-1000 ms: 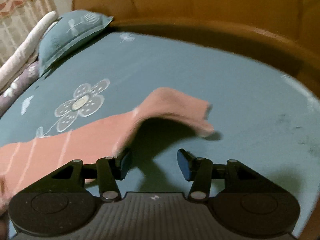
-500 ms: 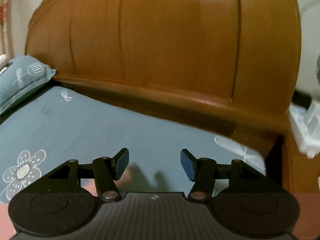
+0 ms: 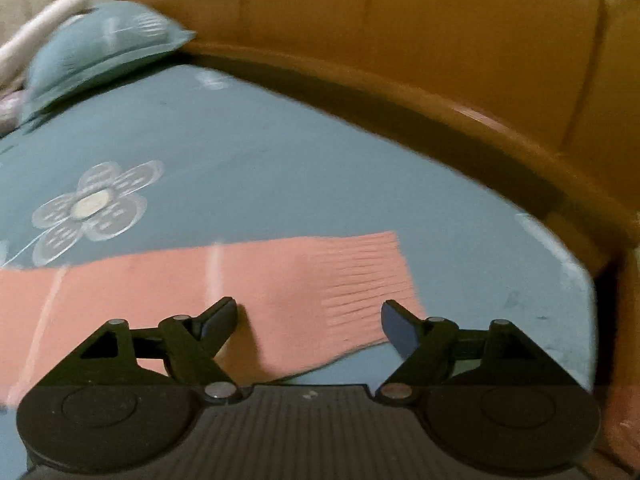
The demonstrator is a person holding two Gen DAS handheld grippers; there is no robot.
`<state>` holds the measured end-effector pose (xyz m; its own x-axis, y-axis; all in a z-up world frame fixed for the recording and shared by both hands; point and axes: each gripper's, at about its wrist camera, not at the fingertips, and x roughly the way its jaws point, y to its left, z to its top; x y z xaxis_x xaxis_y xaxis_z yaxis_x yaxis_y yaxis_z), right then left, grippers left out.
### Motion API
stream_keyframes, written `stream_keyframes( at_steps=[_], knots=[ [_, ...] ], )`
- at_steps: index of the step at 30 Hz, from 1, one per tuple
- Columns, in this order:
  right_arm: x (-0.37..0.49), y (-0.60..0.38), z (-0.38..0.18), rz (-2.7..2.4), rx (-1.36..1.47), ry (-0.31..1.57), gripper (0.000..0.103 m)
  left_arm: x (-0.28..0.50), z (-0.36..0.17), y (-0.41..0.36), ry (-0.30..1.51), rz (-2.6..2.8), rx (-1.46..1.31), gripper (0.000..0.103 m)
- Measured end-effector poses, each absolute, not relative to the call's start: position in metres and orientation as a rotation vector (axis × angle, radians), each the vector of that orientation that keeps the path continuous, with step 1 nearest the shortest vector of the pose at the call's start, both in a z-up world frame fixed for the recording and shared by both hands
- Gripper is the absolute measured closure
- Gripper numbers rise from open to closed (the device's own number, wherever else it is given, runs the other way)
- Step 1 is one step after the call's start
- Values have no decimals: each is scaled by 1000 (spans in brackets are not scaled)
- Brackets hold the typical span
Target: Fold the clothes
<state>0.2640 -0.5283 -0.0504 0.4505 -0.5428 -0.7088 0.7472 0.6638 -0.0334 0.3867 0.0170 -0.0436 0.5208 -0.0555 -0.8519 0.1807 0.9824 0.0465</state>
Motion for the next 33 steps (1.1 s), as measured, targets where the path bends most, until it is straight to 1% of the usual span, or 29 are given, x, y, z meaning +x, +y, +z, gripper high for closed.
stream_keyframes(
  at_steps=[2,6,9,12,13,15,16,18,22,26,27,30,33],
  knots=[
    [271,-511,-39,-711,301,722,20,391,-43,20,1006,-127,141,19],
    [318,-452,-24,-430,232,707,20,400,-35,21,956,-121,158,19],
    [360,-401,-26,-190,214,730,20,404,-32,21,935,-131,144,19],
    [401,-348,-32,-11,131,747,21,403,-35,24,941,-131,134,19],
    [406,-334,-31,36,108,752,23,402,-37,27,946,-127,130,19],
    [425,-310,-32,135,87,756,36,402,-40,35,959,-115,109,19],
    [435,-298,-33,184,84,758,39,401,-41,40,963,-112,91,19],
    [453,-278,-34,250,70,768,50,405,-42,52,961,-110,45,19],
    [482,-251,-41,287,7,817,51,424,-37,75,900,-114,-16,19],
    [492,-242,-59,260,-19,887,50,455,-39,102,814,-107,-64,19],
    [490,-240,-61,257,-28,878,50,463,-43,110,804,-117,-93,19],
    [485,-235,-64,250,-46,865,50,487,-66,132,815,-162,-192,19],
    [486,-237,-65,239,-15,868,49,498,-92,150,884,-161,-260,20]
  ],
)
